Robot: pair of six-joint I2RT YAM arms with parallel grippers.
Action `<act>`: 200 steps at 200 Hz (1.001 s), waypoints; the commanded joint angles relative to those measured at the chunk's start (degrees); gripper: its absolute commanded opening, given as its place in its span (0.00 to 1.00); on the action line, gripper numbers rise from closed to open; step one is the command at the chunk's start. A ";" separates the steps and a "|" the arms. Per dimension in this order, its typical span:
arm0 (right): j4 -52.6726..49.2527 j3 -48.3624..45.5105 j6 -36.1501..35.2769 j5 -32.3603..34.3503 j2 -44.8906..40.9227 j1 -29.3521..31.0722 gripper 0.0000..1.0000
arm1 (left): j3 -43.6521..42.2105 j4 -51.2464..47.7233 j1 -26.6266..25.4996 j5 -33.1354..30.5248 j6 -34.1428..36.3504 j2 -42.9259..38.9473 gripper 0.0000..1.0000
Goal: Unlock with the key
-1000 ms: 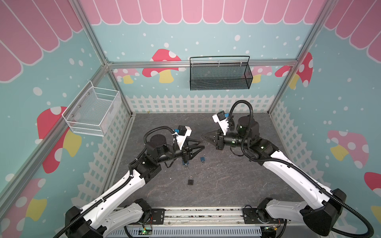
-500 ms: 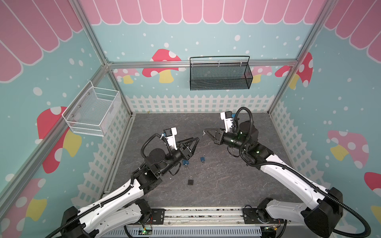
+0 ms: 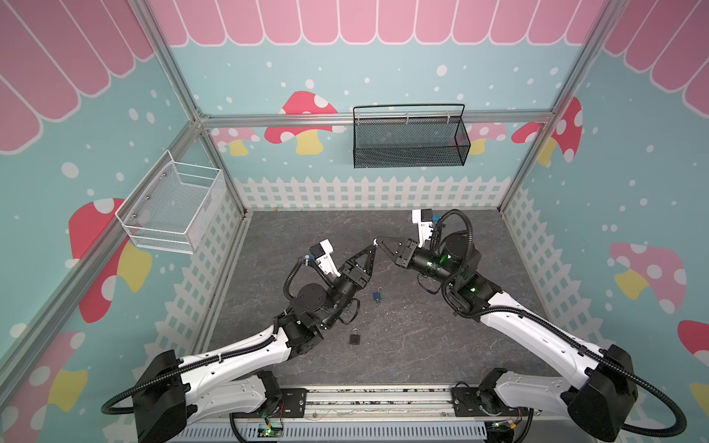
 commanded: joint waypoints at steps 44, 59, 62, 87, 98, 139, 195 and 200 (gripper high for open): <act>3.33 -1.86 3.34 1.74 -1.97 0.48 0.00 | 0.82 6.77 -0.69 -1.36 -2.02 2.16 0.26; 3.41 -2.26 3.58 1.67 -2.14 0.53 0.00 | 0.39 7.07 -0.69 -2.04 -1.51 1.83 0.25; 3.52 -2.34 3.61 1.70 -2.22 0.57 0.00 | 0.37 6.99 -0.69 -2.15 -1.27 1.74 0.25; 3.90 -2.67 3.82 1.60 -2.43 0.59 0.00 | 0.59 5.61 -0.69 -3.18 -0.55 1.26 0.21; 3.93 -2.66 3.89 1.38 -2.39 0.59 0.00 | 0.59 5.68 -0.69 -3.43 -0.67 1.33 0.18; 3.90 -2.75 3.75 1.38 -2.15 0.57 0.00 | 0.64 6.88 -0.69 -3.36 0.15 2.13 0.12; 3.90 -2.44 3.25 0.94 -1.88 0.57 0.00 | 0.19 7.18 -0.61 -3.94 1.53 2.04 0.05; 3.85 -2.48 3.16 1.02 -1.90 0.57 0.00 | 0.13 7.00 -0.55 -3.94 1.56 1.97 0.05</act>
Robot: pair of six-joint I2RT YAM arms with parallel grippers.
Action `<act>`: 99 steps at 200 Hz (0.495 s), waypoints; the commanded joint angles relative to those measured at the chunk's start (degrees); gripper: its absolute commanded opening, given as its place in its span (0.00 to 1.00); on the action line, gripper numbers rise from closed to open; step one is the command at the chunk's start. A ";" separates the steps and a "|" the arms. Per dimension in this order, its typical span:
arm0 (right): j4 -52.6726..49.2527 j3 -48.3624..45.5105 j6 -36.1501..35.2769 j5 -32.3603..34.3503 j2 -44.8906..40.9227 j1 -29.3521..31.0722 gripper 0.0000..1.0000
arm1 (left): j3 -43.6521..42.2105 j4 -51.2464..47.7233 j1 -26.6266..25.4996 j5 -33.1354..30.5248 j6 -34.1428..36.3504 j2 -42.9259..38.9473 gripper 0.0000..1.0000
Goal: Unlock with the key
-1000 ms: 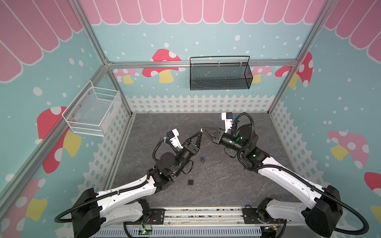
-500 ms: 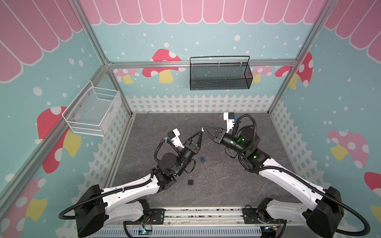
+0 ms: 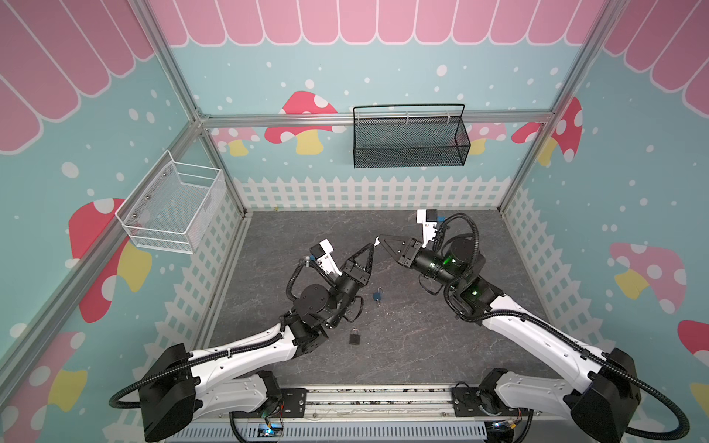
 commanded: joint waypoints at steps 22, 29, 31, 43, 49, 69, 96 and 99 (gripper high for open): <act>0.49 -1.30 -0.27 0.49 -0.71 0.41 0.00 | 0.38 0.20 0.40 -0.80 0.63 -0.36 0.00; 0.51 -1.30 -0.36 0.63 -0.73 0.41 0.00 | 0.86 -1.22 0.67 -0.07 0.07 -0.23 0.00; 0.51 -1.30 -0.36 0.64 -0.73 0.41 0.00 | 1.00 -1.49 0.75 0.18 0.05 -0.20 0.00; 0.57 -1.15 -0.53 0.55 -0.49 0.41 0.00 | 1.40 -1.43 0.95 1.67 0.26 0.32 0.00; 0.51 -0.96 -0.58 0.48 -0.40 0.41 0.00 | 1.34 -0.50 1.02 2.15 0.51 0.68 0.00; 0.53 -0.78 -0.99 1.07 -0.61 0.43 0.00 | 0.55 1.70 1.51 3.31 1.06 1.04 0.00; 0.16 -0.63 -2.88 2.33 -1.76 0.19 0.10 | 0.35 0.39 3.15 6.67 0.83 0.83 0.00; -0.01 -0.61 -3.05 2.39 -1.91 0.22 0.13 | 0.41 -0.13 3.41 7.13 0.74 0.72 0.00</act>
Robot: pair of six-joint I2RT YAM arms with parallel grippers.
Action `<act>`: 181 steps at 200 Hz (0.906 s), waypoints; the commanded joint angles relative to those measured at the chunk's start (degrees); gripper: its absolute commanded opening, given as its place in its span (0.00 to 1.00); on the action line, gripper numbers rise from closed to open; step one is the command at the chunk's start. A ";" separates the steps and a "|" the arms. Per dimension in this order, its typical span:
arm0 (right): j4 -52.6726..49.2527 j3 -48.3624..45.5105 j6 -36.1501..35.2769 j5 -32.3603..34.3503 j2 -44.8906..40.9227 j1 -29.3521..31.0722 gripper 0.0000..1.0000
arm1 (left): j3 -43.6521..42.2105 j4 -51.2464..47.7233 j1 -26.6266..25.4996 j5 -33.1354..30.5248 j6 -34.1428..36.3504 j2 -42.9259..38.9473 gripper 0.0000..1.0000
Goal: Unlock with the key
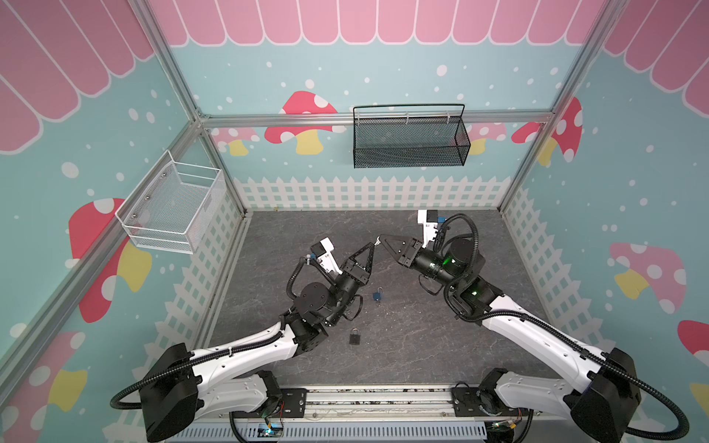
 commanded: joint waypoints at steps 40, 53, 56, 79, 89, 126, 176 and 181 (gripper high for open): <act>-4.67 1.56 -6.83 0.37 -3.89 -1.29 0.40 | 1.86 -15.38 5.22 10.43 0.55 -3.30 0.00; -7.47 1.92 -8.64 -0.41 -4.77 -2.14 0.45 | 2.66 -22.41 6.39 12.84 1.99 -4.94 0.00; -7.84 1.84 -9.03 -0.79 -4.96 -2.40 0.46 | 2.78 -23.71 6.69 13.38 2.43 -5.27 0.00; -11.26 1.88 -12.79 -5.49 -6.07 -5.04 0.52 | 3.84 -32.59 10.98 20.00 5.13 -8.17 0.00; -12.19 2.05 -13.89 -9.39 -5.78 -6.56 0.52 | 4.70 -36.32 13.00 23.60 6.76 -9.08 0.00; -16.09 4.57 -20.93 -26.50 -1.70 -10.11 0.55 | 10.04 -47.39 18.11 35.12 15.12 -9.87 0.00; -16.41 5.39 -21.50 -35.84 3.22 -10.78 0.59 | 15.47 -50.87 20.14 43.94 19.31 -6.26 0.00; -16.41 5.47 -21.35 -36.27 3.67 -10.80 0.59 | 15.78 -50.80 20.21 44.64 19.47 -5.97 0.00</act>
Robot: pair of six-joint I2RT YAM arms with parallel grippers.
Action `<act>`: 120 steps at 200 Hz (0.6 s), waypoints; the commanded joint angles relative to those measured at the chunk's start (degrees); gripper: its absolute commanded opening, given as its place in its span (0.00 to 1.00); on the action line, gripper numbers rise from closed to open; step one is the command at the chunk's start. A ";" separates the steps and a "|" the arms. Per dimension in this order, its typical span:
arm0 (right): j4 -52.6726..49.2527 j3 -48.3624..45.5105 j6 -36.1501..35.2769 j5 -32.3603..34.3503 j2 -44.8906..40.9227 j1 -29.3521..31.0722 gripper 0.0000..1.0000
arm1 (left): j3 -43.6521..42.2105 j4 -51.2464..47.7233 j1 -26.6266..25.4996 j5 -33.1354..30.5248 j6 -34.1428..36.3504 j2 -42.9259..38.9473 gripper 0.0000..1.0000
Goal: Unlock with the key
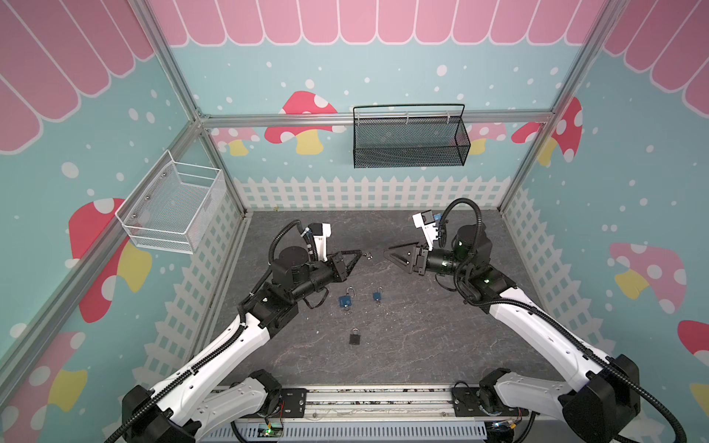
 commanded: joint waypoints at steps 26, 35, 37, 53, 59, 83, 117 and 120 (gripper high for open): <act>0.83 2.71 0.20 -10.92 3.96 -0.39 0.61 | 3.85 -3.01 0.54 9.89 4.35 2.95 0.00; 0.94 3.03 0.34 -11.86 4.62 -0.41 0.62 | 4.16 -2.63 0.53 10.50 4.46 3.17 0.00; 0.97 3.05 0.29 -11.87 4.69 -0.42 0.62 | 4.20 -2.57 0.53 10.65 4.51 3.22 0.00; 0.94 3.08 0.37 -12.31 5.34 -0.36 0.61 | 4.94 -2.92 0.51 11.26 4.72 3.56 0.00; 0.93 3.13 0.43 -12.36 5.64 -0.34 0.61 | 5.21 -3.22 0.51 11.33 4.91 3.77 0.00; 0.92 3.83 0.40 -13.17 6.60 -0.35 0.59 | 5.87 -3.56 0.47 11.73 5.10 4.10 0.00; 1.17 4.14 0.21 -14.48 6.80 -0.35 0.49 | 6.50 -4.09 0.48 11.90 5.28 4.44 0.00; 1.17 4.14 0.22 -14.51 6.85 -0.39 0.48 | 6.57 -4.14 0.55 11.96 5.26 4.51 0.00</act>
